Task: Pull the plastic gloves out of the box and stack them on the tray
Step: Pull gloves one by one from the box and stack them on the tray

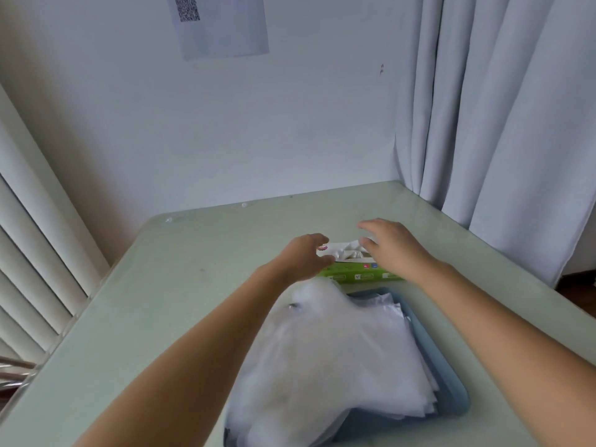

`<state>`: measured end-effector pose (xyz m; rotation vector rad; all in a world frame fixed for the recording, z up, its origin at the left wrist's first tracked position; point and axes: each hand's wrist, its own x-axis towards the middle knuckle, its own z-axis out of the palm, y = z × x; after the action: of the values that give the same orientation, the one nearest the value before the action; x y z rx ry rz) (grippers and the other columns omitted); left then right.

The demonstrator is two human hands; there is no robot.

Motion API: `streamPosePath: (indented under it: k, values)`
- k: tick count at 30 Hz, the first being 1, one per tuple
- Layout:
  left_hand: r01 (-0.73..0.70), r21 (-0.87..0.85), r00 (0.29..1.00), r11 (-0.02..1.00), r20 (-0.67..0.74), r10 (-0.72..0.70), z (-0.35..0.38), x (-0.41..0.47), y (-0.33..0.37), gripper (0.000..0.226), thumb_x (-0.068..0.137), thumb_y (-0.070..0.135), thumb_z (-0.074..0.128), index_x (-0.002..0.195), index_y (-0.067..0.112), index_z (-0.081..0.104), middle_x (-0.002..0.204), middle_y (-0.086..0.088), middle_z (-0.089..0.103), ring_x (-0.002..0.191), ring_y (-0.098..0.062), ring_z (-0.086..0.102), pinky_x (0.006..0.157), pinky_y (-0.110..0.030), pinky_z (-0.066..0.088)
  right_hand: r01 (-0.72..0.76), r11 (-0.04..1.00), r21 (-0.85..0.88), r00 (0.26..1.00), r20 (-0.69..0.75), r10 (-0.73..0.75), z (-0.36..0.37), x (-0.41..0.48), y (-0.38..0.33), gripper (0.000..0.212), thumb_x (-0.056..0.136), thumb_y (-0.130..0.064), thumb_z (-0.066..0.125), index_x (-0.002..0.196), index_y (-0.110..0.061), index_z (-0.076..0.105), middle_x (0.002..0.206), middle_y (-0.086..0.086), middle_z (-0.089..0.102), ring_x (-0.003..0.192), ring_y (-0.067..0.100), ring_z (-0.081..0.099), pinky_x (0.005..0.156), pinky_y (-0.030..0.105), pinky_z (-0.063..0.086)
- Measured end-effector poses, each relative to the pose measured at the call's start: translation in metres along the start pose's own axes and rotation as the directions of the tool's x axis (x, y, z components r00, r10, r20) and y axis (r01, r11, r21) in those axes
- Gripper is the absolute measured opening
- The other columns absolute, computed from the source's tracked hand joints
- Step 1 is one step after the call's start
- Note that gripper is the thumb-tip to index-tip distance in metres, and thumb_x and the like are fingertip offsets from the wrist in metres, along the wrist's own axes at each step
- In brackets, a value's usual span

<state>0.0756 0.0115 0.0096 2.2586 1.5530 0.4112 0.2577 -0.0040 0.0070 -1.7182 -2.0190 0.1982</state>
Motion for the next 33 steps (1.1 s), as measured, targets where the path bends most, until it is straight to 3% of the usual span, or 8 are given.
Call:
streamPosePath:
  k: [2,4,6,9,13,20,30,33]
  values:
    - [0.018,0.007,0.998,1.0,0.053,-0.018,0.01,0.012,0.002,0.057,0.095,0.028,0.055,0.146,0.012,0.035,0.148,-0.006,0.042,0.135,-0.02,0.038,0.105,-0.023,0.026,-0.082,0.996,0.027,0.995,0.062,0.08,0.004,0.02,-0.001,0.031,0.098,-0.02,0.046,0.102,0.004,0.065,0.105,0.021,0.064,0.099,0.033,0.058,0.085,0.039,0.044]
    - [0.026,0.017,0.994,1.0,0.109,-0.027,0.018,0.019,0.005,0.057,0.098,0.029,0.05,0.148,0.009,0.03,0.151,-0.009,0.035,0.138,-0.023,0.033,0.107,-0.027,0.025,-0.166,0.985,0.047,0.982,0.099,0.161,0.009,0.029,-0.002,0.045,0.099,-0.025,0.044,0.063,0.0,0.047,0.064,0.015,0.049,0.06,0.028,0.047,0.058,0.035,0.036]
    - [0.038,0.016,0.988,0.999,0.148,-0.04,0.025,0.023,0.006,0.053,0.1,0.029,0.043,0.144,0.003,0.032,0.151,-0.013,0.032,0.138,-0.025,0.029,0.106,-0.03,0.024,-0.228,0.973,0.03,0.969,0.101,0.224,0.013,0.034,-0.002,0.051,0.099,-0.029,0.047,0.055,-0.009,0.031,0.053,0.006,0.034,0.05,0.02,0.033,0.05,0.031,0.025]
    - [0.041,-0.011,0.987,0.999,0.153,-0.039,0.029,0.028,0.002,0.054,0.1,0.033,0.045,0.143,0.001,0.034,0.151,-0.014,0.03,0.14,-0.026,0.026,0.106,-0.031,0.024,-0.261,0.965,0.0,0.956,0.14,0.259,0.017,0.035,-0.003,0.052,0.09,-0.03,0.063,0.049,-0.012,0.036,0.047,0.003,0.033,0.046,0.019,0.032,0.047,0.029,0.023]
    - [0.027,-0.059,0.986,0.998,0.164,-0.018,0.033,0.028,-0.005,0.063,0.096,0.038,0.052,0.145,0.005,0.03,0.156,-0.009,0.022,0.143,-0.021,0.02,0.106,-0.028,0.022,-0.285,0.957,0.059,0.951,0.142,0.275,0.018,0.033,0.001,0.015,0.078,-0.024,0.078,0.079,-0.009,0.077,0.077,0.008,0.071,0.074,0.022,0.065,0.063,0.024,0.042]
    - [0.02,-0.117,0.987,0.993,0.162,-0.001,0.04,0.03,-0.011,0.076,0.093,0.038,0.058,0.151,0.011,0.018,0.16,-0.005,0.009,0.148,-0.021,0.002,0.116,-0.032,0.009,-0.3,0.909,0.289,0.952,0.036,0.303,0.014,0.023,0.006,0.013,0.071,-0.023,0.083,0.081,-0.015,0.078,0.082,0.001,0.074,0.081,0.013,0.065,0.059,0.02,0.042]
    - [0.026,-0.158,0.99,0.987,0.143,-0.003,0.046,0.036,-0.018,0.079,0.091,0.04,0.059,0.152,0.014,0.016,0.161,-0.002,0.007,0.148,-0.018,0.002,0.119,-0.033,0.007,-0.214,0.811,0.544,0.932,-0.136,0.337,0.016,0.014,0.009,0.005,0.077,-0.013,0.076,0.082,-0.012,0.077,0.074,-0.005,0.068,0.07,-0.006,0.057,0.059,0.002,0.037]
    - [0.025,-0.165,0.99,0.986,0.14,-0.002,0.046,0.037,-0.019,0.08,0.091,0.04,0.06,0.152,0.014,0.016,0.161,-0.002,0.007,0.148,-0.018,0.003,0.119,-0.033,0.007,-0.195,0.78,0.595,0.913,-0.182,0.366,0.015,0.015,0.011,0.007,0.079,-0.013,0.075,0.085,-0.011,0.077,0.082,-0.002,0.072,0.075,0.0,0.061,0.062,0.001,0.039]
